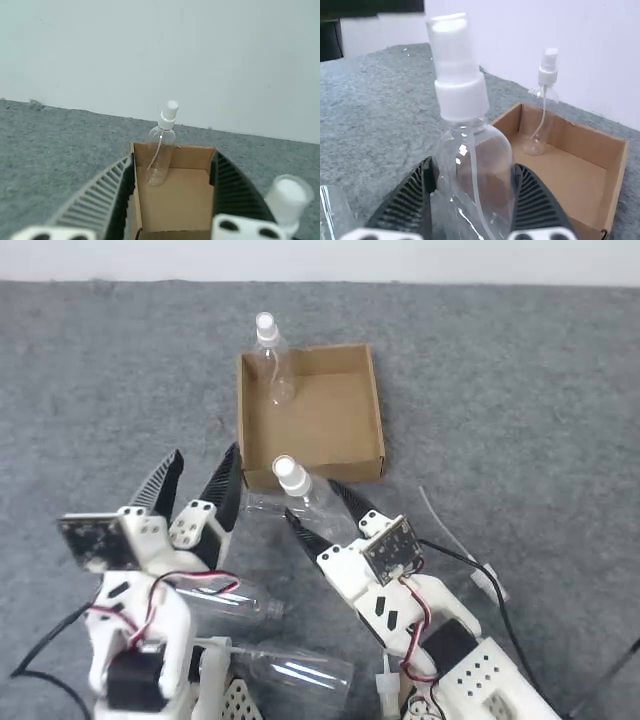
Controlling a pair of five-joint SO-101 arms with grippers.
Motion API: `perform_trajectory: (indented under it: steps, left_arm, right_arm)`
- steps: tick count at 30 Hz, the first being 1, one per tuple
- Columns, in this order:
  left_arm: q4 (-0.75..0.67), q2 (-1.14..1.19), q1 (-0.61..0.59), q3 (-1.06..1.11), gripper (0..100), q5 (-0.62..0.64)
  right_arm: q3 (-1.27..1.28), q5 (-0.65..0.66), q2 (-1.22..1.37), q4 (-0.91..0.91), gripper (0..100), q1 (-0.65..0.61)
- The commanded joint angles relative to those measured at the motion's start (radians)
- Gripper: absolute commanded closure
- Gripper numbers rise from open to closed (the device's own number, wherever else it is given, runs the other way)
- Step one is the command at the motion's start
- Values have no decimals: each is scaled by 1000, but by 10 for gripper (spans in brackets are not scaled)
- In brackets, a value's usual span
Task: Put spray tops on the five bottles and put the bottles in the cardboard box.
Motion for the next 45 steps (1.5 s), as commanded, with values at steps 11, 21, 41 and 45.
perform_trajectory:
  steps: [11,21,41,45]
  left_arm:
    - [-172,-23,201,153,775,-173]
    - [-80,-23,324,139,776,-232]
    - [-71,-23,198,105,776,-226]
    - [-74,-23,132,105,776,-226]
  right_arm:
    - [6,-8,-31,-25,988,-50]
    - [21,-8,-31,-25,988,-51]
    - [21,-8,-31,31,989,5]
    - [21,-8,-30,33,989,24]
